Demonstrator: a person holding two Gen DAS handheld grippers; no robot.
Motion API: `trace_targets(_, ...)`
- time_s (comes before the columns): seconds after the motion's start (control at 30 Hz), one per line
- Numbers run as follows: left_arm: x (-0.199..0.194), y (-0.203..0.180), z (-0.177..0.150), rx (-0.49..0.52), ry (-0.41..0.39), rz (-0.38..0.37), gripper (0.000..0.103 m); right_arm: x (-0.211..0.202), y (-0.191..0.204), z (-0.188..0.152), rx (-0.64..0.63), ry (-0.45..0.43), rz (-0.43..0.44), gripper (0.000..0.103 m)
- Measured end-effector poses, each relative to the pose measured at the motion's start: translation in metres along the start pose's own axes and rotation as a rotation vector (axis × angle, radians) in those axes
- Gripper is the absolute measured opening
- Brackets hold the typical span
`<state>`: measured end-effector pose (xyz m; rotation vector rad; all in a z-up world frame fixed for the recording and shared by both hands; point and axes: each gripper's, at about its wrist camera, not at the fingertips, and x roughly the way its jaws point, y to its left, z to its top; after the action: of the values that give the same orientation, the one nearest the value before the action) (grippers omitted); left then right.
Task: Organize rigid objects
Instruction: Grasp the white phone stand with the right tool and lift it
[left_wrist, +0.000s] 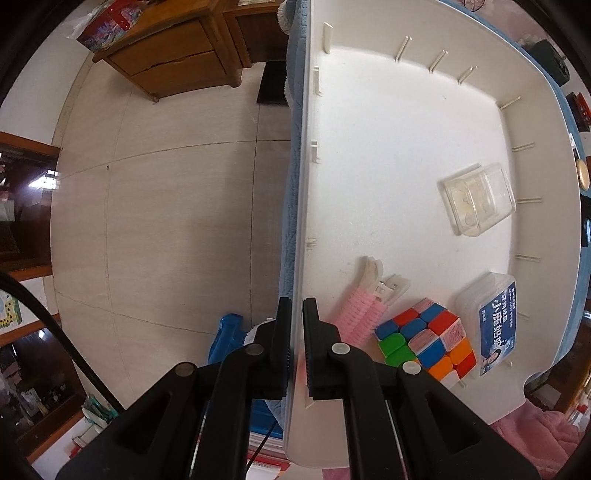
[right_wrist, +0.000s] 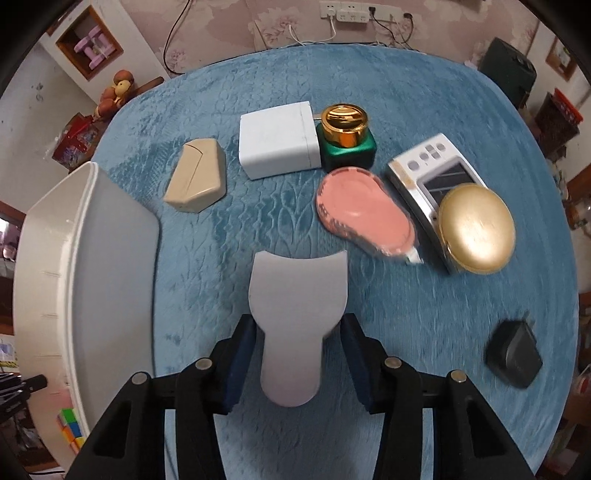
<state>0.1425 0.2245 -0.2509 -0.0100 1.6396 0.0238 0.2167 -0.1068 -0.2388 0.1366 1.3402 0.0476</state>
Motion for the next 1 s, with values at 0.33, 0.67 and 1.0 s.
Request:
trace_targets(0.33,-0.001,0.006,-0.002,0.022,-0.014,-0.034,0.006,-0.022,0.0,-0.036,0.092,0.023,0.046,0.03)
trace_targets(0.67,0.002,0.013,-0.01,0.055,-0.008,-0.061,0.006,-0.036,0.006,-0.075,0.212,0.077,0.133,0.03)
trace_targets(1.0,0.008,0.02,-0.023,0.082,0.028,-0.076,0.006,-0.077,0.026,-0.1,0.24,0.04,0.177,0.03)
